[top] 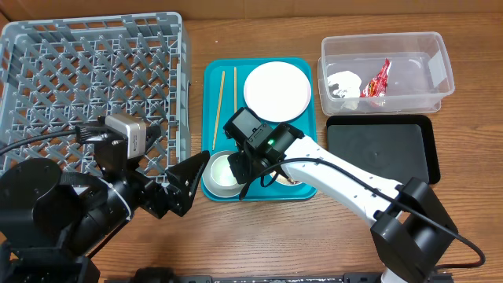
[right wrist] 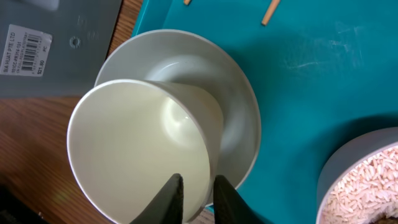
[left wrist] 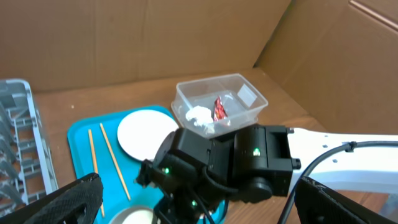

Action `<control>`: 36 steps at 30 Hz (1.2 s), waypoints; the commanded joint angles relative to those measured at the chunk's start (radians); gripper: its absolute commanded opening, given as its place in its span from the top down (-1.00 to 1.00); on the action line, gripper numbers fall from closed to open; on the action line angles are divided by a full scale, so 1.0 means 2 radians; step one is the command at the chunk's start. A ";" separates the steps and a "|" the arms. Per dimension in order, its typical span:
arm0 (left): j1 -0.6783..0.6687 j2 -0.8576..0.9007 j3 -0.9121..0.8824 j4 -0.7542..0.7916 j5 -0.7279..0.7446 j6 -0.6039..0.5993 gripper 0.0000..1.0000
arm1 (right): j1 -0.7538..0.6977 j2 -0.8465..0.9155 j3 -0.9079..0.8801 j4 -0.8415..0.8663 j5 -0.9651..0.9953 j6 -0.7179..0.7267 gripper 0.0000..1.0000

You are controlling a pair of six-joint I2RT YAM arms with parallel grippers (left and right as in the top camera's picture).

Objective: Sort waste into correct bins and load items into the dishwasher
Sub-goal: 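Grasp the white cup on the tray with the right gripper and lift, then hand the white cup from the right gripper to the left gripper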

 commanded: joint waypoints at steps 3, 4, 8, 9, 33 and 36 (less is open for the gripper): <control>0.005 0.004 0.000 -0.001 -0.038 0.014 -0.99 | -0.001 -0.006 -0.018 0.028 0.006 0.002 0.38; 0.005 0.008 0.000 -0.010 -0.056 0.013 -1.00 | -0.002 -0.006 -0.024 0.036 0.006 0.002 0.48; 0.005 0.032 -0.006 -0.050 -0.086 0.014 -0.99 | -0.002 -0.006 -0.035 0.048 0.007 0.006 0.68; 0.005 0.040 -0.006 -0.059 -0.088 0.014 -1.00 | -0.002 -0.006 -0.035 0.048 0.009 0.006 0.71; 0.077 0.274 -0.006 -0.017 0.429 0.056 -0.99 | -0.225 -0.200 0.030 0.014 -0.371 -0.123 0.92; 0.063 0.301 -0.006 -0.036 0.466 0.070 -0.99 | -0.246 -0.200 0.030 0.042 -0.465 -0.123 0.92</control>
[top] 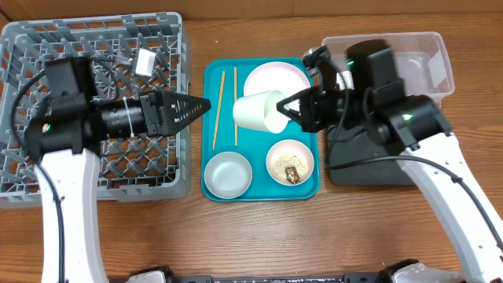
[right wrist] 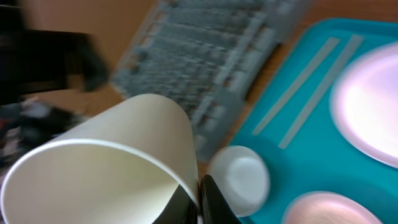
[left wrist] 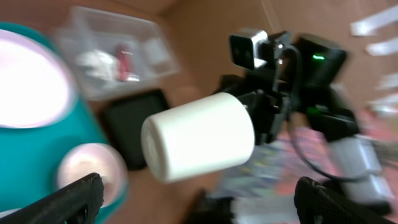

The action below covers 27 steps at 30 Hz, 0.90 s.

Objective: Sort waste into correct bins and load items into the dishwasher
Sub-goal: 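Hand the white cup from the right gripper to the left gripper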

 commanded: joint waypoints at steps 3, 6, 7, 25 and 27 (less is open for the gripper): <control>-0.027 0.027 -0.002 -0.027 0.120 0.056 -1.00 | -0.013 0.004 0.009 0.039 -0.208 -0.026 0.92; -0.046 0.027 -0.002 -0.028 0.121 0.055 -1.00 | -0.007 0.004 0.009 0.054 -0.211 -0.026 0.92; -0.054 0.027 -0.002 -0.029 0.121 0.055 -1.00 | -0.005 0.004 0.009 0.057 -0.211 -0.026 0.92; -0.143 0.021 -0.002 -0.062 0.121 0.055 -0.36 | -0.002 0.012 0.009 0.066 -0.197 -0.025 0.92; -0.143 0.021 -0.002 -0.062 0.121 0.055 -0.35 | -0.002 0.012 0.009 0.070 -0.197 -0.023 0.92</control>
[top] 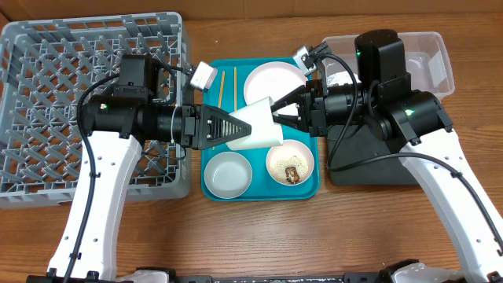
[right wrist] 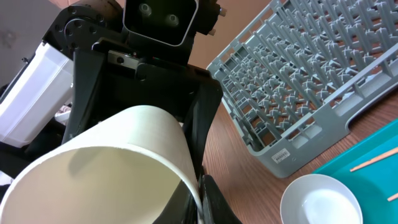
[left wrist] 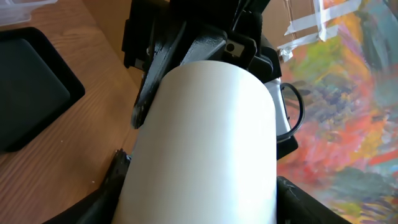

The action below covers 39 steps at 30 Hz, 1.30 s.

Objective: Sort waste into correct bins and load items into the dishwasher
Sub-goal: 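Hand the white cup from the right gripper to the left gripper, then place the white cup into the grey dish rack with the left gripper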

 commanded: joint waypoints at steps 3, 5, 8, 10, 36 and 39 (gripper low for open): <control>-0.011 -0.012 0.001 -0.008 0.009 0.014 -0.38 | 0.003 0.003 0.009 0.015 0.002 0.002 0.92; -0.011 -0.013 0.001 -0.009 0.009 0.014 -0.33 | 0.003 0.003 0.009 0.019 0.002 0.002 0.92; -0.010 -0.017 0.001 -0.008 0.002 0.014 -0.26 | 0.003 0.003 0.009 0.024 0.002 0.002 0.45; -0.010 -0.019 0.001 -0.009 -0.017 0.014 -0.20 | 0.002 0.003 0.009 0.026 0.002 0.002 0.47; 0.244 -0.078 0.001 -0.075 -0.621 -0.141 0.03 | 0.031 -0.005 0.009 -0.170 0.338 0.058 0.34; 0.260 -0.068 0.001 -0.078 -0.674 -0.164 0.01 | 0.048 -0.005 0.009 -0.177 0.348 0.055 0.34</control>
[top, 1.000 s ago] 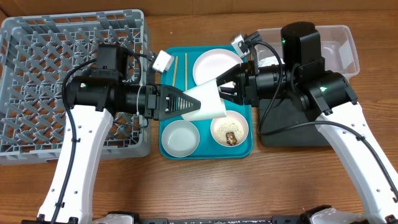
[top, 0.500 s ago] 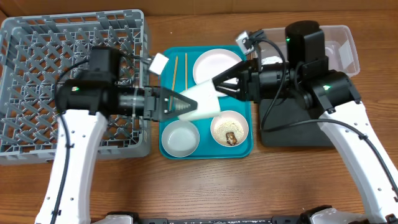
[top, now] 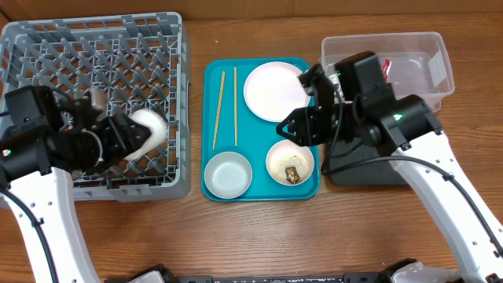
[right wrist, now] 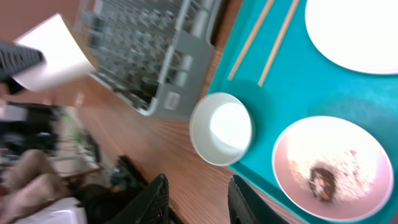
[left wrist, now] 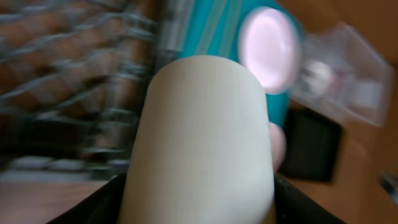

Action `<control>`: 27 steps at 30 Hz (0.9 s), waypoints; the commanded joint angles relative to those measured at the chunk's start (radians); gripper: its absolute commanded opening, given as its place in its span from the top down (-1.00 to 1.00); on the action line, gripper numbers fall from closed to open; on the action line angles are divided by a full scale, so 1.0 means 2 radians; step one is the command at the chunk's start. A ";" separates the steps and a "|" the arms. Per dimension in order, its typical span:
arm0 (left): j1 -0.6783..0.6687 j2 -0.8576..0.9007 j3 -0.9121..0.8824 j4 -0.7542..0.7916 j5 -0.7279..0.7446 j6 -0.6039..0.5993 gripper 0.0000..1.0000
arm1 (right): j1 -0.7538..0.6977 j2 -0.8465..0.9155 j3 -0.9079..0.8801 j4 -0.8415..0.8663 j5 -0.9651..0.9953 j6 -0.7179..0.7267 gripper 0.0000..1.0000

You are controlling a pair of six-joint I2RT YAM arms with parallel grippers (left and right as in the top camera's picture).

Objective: Sort waste into correct bins and load items into the dishwasher
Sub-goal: 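Place the white cup into the grey dish rack with the left gripper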

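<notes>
A white paper cup (top: 151,126) hangs sideways over the grey dish rack (top: 47,55), and my left gripper (top: 130,135) is shut on it. In the left wrist view the cup (left wrist: 199,137) fills the frame between the dark fingers (left wrist: 93,208). My right gripper (top: 289,130) stands open and empty above the teal tray (top: 259,71); its wrist view shows the spread fingers (right wrist: 155,199) over the table edge. The cup (right wrist: 53,53) appears far off at upper left there.
The tray carries a white plate (top: 275,90), two chopsticks (top: 224,106), a small white bowl (top: 228,174) and a bowl with food scraps (top: 291,163). A clear bin (top: 436,75) with waste stands at the back right, with a black tray (top: 393,165) in front of it.
The right gripper has let go of the cup's rim and stands open over the tray. The left gripper, still on the cup, is now over the dish rack to the left.
The right gripper was shut on the cup's rim while the cup sat in the small white bowl. Then it held the cup sideways above the tray, facing the open left gripper. Then both grippers were on the cup. Now the left alone holds it over the rack.
</notes>
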 commanded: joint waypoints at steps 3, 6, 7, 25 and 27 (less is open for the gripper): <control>0.019 0.018 0.001 0.001 -0.154 -0.060 -0.03 | 0.017 -0.006 0.009 0.001 0.057 0.001 0.33; 0.028 0.028 0.001 0.002 -0.197 -0.072 -0.10 | 0.017 -0.006 0.009 0.001 0.057 0.001 0.33; 0.034 0.032 0.001 0.005 -0.203 -0.072 -0.15 | 0.017 -0.006 0.009 0.001 0.057 0.001 0.33; 0.135 0.151 0.001 0.050 -0.188 -0.090 -0.17 | 0.017 -0.006 0.009 -0.007 0.057 0.001 0.33; 0.141 0.167 0.001 0.054 -0.167 -0.089 -0.19 | 0.017 -0.006 0.009 -0.008 0.057 0.001 0.32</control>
